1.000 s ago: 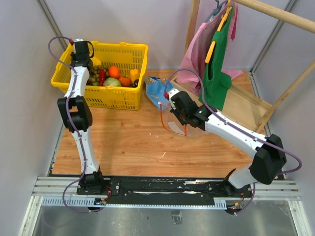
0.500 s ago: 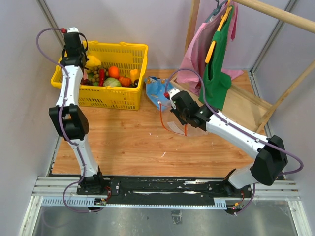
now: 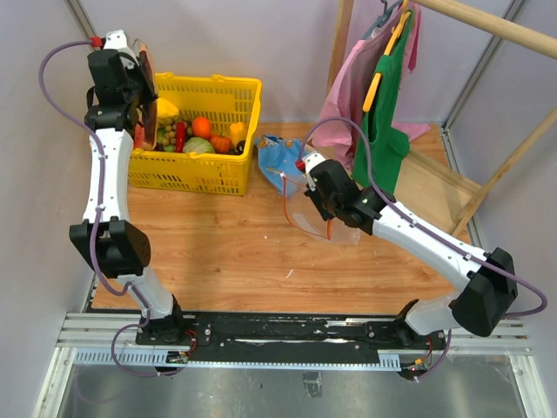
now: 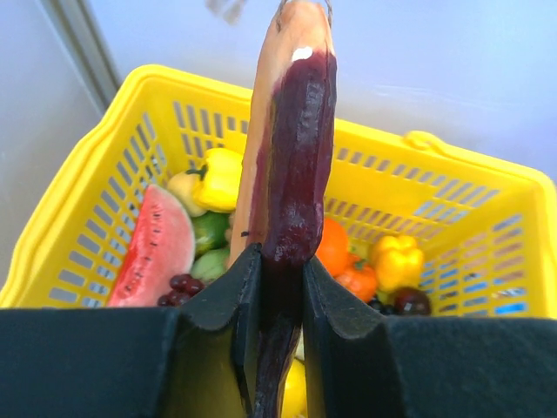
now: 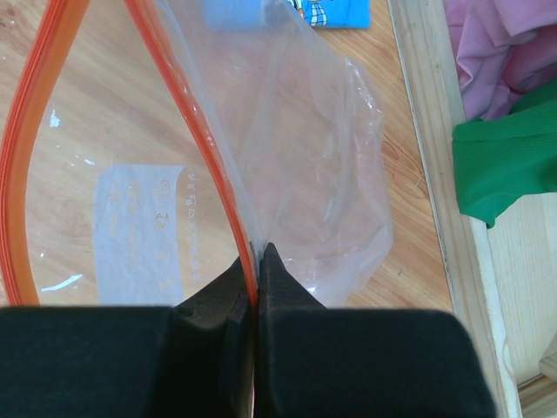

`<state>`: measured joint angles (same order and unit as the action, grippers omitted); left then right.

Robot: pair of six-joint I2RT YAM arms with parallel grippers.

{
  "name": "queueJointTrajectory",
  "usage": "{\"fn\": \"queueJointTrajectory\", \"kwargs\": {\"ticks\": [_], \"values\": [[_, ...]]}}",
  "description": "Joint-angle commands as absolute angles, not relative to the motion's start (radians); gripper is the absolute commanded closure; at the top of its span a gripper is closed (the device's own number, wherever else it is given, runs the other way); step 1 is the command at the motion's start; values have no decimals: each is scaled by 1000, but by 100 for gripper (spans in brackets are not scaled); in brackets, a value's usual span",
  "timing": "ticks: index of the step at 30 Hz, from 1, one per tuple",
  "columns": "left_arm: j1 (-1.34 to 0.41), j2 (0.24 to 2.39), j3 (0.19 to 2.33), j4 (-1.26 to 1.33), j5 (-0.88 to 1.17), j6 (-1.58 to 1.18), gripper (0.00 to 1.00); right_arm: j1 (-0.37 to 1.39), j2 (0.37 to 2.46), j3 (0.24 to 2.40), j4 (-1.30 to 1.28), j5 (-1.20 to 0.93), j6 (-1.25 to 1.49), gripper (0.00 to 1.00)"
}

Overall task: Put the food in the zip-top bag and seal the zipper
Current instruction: Pick up the fake food from the bin.

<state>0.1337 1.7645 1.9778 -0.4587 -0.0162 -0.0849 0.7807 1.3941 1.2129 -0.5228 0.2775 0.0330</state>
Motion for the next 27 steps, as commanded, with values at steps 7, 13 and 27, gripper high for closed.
{"fn": "queueJointTrajectory", "kwargs": {"ticks": [7, 13, 27], "values": [[131, 1559, 1859, -350, 296, -250, 100, 765, 1339, 1197, -503, 276, 120, 99], [75, 1457, 1764, -308, 395, -334, 100, 765, 1326, 1193, -489, 305, 169, 99], [-241, 1268, 1499, -106, 358, -501, 100, 758, 1342, 1216, -482, 242, 325, 99]]}}
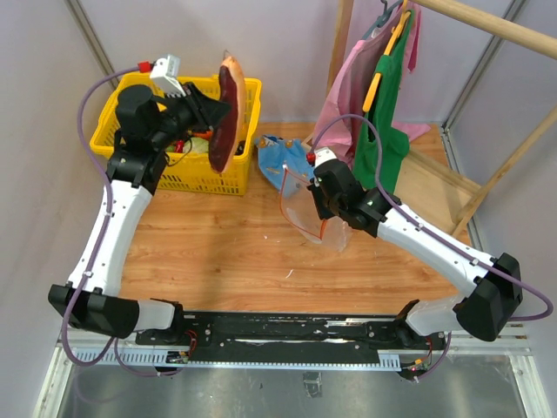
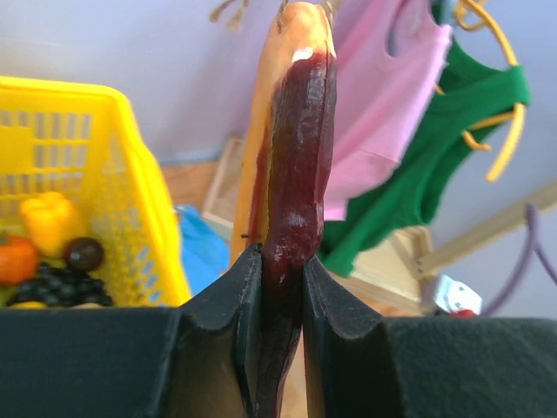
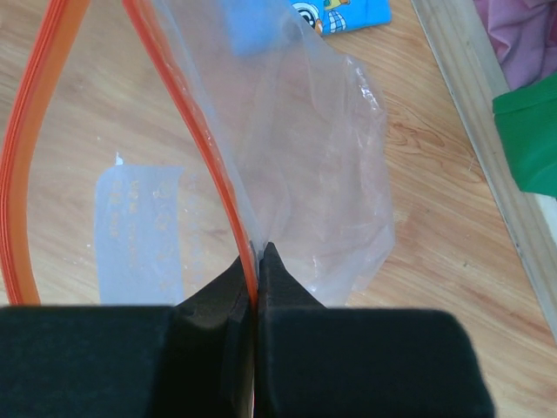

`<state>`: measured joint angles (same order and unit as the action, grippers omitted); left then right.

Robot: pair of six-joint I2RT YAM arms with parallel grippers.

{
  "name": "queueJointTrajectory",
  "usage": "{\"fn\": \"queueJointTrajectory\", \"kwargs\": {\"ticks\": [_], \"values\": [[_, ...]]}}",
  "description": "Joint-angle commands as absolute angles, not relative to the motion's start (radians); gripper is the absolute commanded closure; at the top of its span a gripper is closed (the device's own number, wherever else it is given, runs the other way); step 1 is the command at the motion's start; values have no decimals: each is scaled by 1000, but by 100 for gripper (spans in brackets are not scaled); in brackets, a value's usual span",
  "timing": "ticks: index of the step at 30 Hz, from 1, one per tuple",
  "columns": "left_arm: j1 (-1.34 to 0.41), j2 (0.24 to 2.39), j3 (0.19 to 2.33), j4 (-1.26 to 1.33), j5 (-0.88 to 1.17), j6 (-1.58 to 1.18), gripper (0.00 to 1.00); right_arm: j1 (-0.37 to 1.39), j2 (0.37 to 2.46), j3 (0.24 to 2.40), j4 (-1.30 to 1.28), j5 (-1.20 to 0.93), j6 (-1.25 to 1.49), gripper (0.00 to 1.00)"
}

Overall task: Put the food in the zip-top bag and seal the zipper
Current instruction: Pick up the fake food from the bin, then place the fake food in the zipper food storage bag.

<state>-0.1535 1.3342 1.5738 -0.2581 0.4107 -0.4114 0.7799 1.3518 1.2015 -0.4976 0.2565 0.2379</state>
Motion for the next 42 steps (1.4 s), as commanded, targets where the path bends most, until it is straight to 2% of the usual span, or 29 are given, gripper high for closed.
{"fn": "queueJointTrajectory", "kwargs": {"ticks": [1, 7, 12, 22, 30, 42], "values": [[-272, 1251, 1469, -85, 318, -520, 100, 757, 1344, 1219, -481, 242, 343, 99], [-454, 1109, 1211, 198, -9, -654, 100, 756, 1349, 1216, -480, 272, 464, 99], [-587, 1074, 1133, 298, -210, -661, 100, 756, 1365, 1222, -483, 273, 563, 99], [-777, 1077, 983, 486, -479, -684, 100, 755, 1355, 1195, -457, 270, 717, 99], [-886, 1123, 905, 632, -616, -632, 100, 755, 1342, 1182, -431, 236, 749, 99], [-1012, 1189, 873, 622, -829, -557, 100, 756, 1313, 1155, -405, 218, 756, 99]]}}
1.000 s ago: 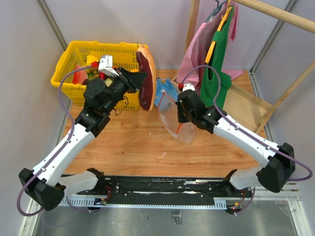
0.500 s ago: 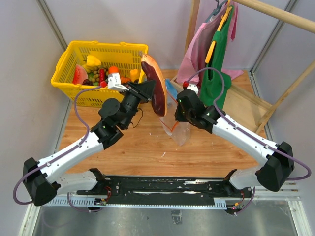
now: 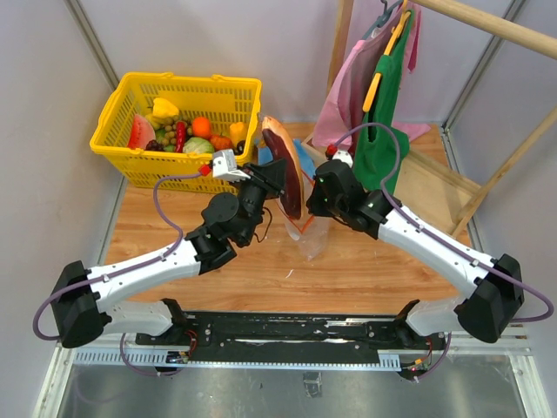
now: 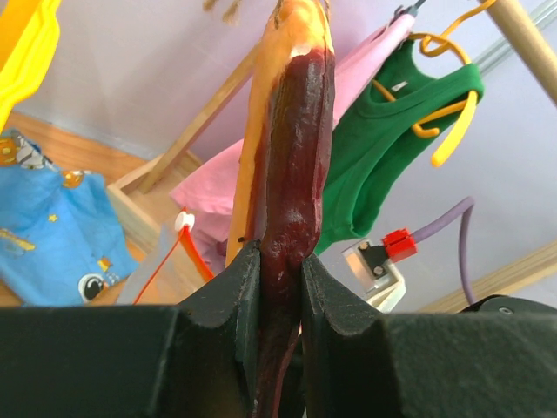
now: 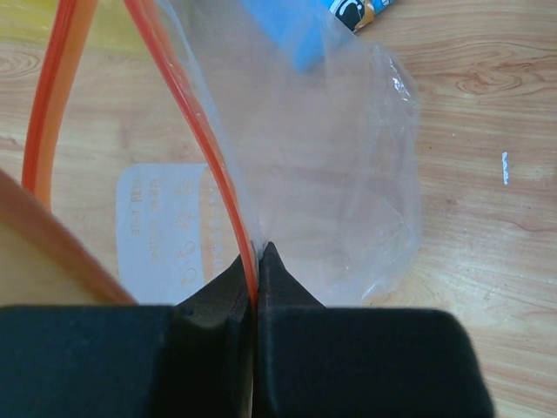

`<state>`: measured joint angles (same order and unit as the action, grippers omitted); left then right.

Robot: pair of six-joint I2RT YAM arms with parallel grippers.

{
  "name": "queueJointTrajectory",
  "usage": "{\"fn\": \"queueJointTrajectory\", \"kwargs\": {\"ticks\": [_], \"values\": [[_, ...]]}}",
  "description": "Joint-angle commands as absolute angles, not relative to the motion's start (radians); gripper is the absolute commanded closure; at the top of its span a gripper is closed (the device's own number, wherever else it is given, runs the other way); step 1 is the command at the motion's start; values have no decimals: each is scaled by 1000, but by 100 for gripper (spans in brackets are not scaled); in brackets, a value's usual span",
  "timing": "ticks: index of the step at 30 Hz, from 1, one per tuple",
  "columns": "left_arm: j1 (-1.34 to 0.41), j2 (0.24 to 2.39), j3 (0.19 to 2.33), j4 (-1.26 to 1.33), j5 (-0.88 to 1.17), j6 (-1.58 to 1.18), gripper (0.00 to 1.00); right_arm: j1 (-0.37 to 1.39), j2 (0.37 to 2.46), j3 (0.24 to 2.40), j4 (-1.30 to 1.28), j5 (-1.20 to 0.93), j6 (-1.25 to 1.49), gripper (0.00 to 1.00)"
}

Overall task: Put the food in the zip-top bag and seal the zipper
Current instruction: Place the fake food in the zipper food storage bag.

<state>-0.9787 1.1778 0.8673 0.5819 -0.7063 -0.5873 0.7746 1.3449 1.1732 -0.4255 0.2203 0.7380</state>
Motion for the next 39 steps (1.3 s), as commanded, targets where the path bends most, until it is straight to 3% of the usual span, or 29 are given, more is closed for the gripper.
{"fn": "queueJointTrajectory", "kwargs": {"ticks": [1, 23, 29, 33, 39], "values": [[-1020, 1195, 877, 603, -840, -564, 100, 755, 1312, 1153, -402, 216, 755, 99], [-1114, 1276, 971, 140, -888, -745, 99, 743, 1319, 1157, -364, 235, 677, 99], [-1114, 1276, 954, 89, -828, -764, 86, 737, 1319, 1151, -348, 219, 676, 99], [-1114, 1261, 965, 44, -819, -800, 70, 734, 1323, 1146, -343, 205, 678, 99], [-1113, 1242, 1002, -20, -814, -837, 59, 735, 1322, 1133, -329, 172, 675, 99]]}}
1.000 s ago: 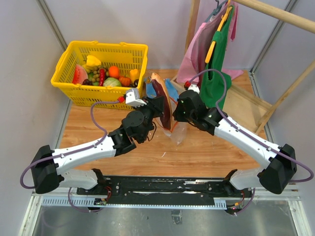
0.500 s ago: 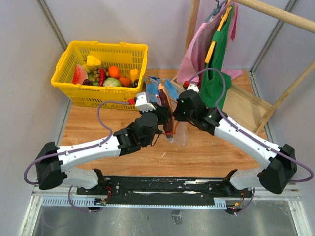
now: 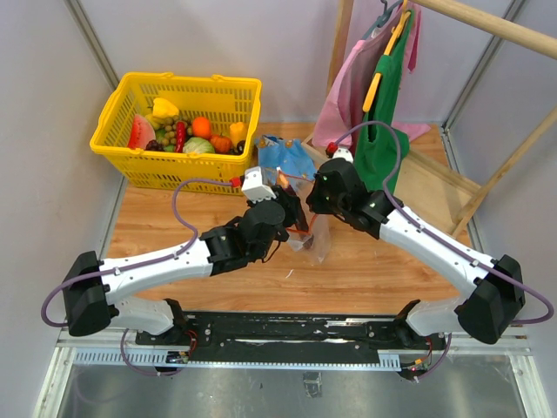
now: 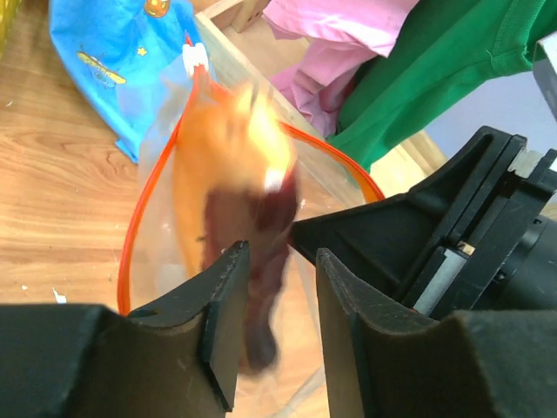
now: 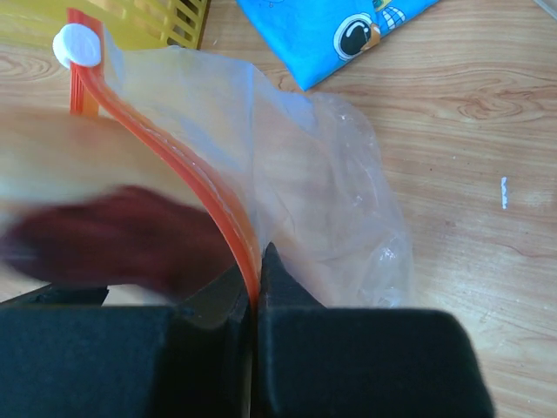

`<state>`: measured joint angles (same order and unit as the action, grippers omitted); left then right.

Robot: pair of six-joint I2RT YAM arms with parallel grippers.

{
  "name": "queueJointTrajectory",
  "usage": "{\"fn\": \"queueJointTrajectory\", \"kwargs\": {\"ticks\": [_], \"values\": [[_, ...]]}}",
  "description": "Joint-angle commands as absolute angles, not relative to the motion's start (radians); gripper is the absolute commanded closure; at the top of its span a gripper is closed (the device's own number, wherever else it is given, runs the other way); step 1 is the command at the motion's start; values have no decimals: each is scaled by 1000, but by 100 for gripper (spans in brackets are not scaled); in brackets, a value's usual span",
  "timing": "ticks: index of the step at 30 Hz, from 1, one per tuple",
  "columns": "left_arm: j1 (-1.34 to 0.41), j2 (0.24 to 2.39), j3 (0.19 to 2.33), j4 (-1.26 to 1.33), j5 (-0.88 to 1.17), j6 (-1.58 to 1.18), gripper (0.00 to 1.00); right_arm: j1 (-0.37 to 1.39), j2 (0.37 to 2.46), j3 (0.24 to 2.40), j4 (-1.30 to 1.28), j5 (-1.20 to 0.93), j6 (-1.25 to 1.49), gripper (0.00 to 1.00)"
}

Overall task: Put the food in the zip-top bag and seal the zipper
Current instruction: Place the fake food in the zipper food storage bag.

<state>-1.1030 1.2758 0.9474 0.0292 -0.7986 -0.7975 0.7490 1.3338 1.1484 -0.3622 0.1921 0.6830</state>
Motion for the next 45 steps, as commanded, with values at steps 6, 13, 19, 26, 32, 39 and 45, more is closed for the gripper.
{"fn": "queueJointTrajectory", "kwargs": {"ticks": [6, 13, 19, 26, 32, 39, 45], "values": [[-1094, 1223, 1049, -110, -799, -848, 50, 734, 1313, 1110, -303, 132, 668, 99], [-1002, 1203, 1119, -300, -663, -850, 47, 734, 1307, 1103, -302, 123, 647, 99], [-938, 1156, 1136, -440, -641, -795, 43, 734, 1304, 1102, -301, 101, 626, 99], [-856, 1173, 1059, -461, -483, -807, 43, 733, 1313, 1106, -302, 79, 616, 99], [-834, 1252, 1022, -452, -448, -803, 50, 734, 1320, 1115, -302, 54, 603, 99], [-826, 1315, 1041, -416, -376, -762, 92, 735, 1326, 1125, -316, 41, 572, 99], [-825, 1312, 1194, -447, -303, -696, 100, 733, 1353, 1188, -386, 53, 481, 99]]}}
